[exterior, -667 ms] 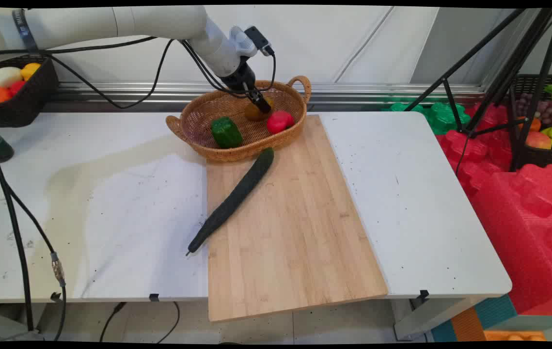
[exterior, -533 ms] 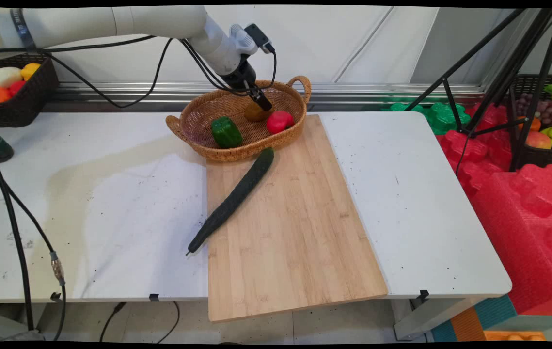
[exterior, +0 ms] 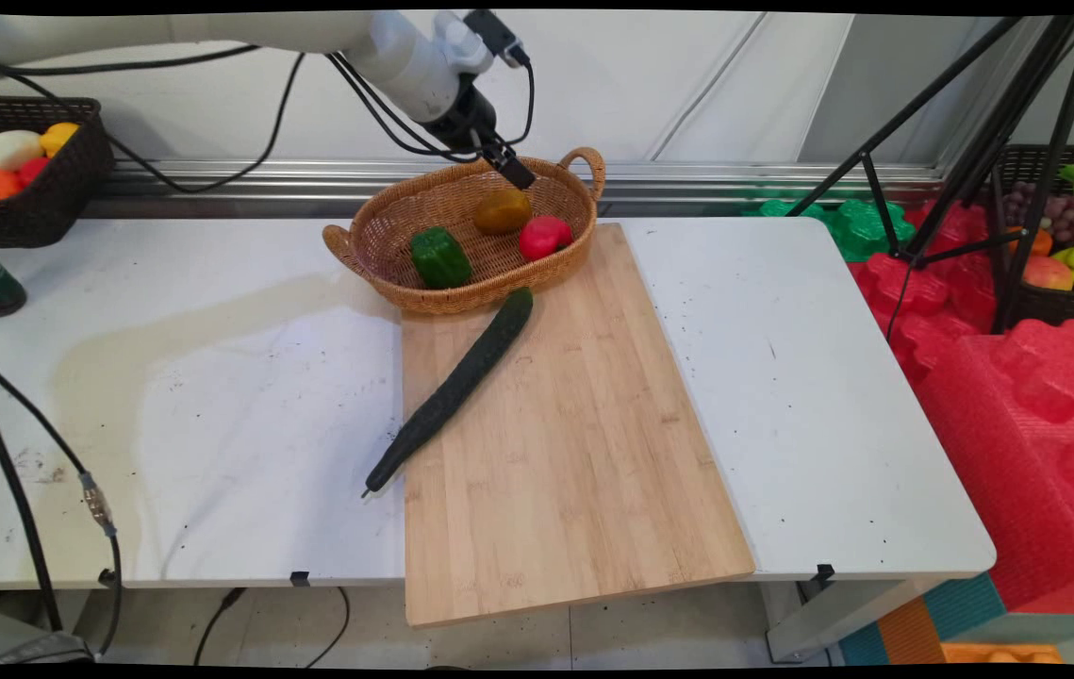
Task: Pick up the cucumber from the cutting board
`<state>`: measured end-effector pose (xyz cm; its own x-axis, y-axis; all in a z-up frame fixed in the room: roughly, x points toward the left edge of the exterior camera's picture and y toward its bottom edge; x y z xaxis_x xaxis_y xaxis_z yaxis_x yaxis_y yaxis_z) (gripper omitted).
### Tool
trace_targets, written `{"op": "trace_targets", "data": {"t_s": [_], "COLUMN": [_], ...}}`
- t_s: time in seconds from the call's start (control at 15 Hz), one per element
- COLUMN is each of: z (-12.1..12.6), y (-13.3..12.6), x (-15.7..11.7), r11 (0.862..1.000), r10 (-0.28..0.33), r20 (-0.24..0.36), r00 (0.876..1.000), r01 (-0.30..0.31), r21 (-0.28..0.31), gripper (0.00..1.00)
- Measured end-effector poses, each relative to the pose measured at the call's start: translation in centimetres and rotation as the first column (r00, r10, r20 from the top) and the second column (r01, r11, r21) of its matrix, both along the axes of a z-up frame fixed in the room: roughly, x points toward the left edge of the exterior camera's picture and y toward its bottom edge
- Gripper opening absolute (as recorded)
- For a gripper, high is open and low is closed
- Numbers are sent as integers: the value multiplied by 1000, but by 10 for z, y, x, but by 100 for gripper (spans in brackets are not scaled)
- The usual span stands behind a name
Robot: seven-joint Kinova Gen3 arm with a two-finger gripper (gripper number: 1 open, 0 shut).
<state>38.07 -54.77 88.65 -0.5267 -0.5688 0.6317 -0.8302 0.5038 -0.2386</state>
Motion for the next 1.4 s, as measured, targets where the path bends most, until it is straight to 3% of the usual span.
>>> {"op": "trace_targets", "data": {"t_s": [0.53, 0.93, 1.4], "z": [48, 61, 60], "y": [82, 140, 214], "x": [11, 28, 50], "r11": [998, 997, 994], "r10": [-35, -56, -106], "r20": [-75, -89, -69], "r00": [997, 994, 992], "r01": [30, 50, 105], "r21": [-63, -66, -22], "gripper": [100, 100, 100]}}
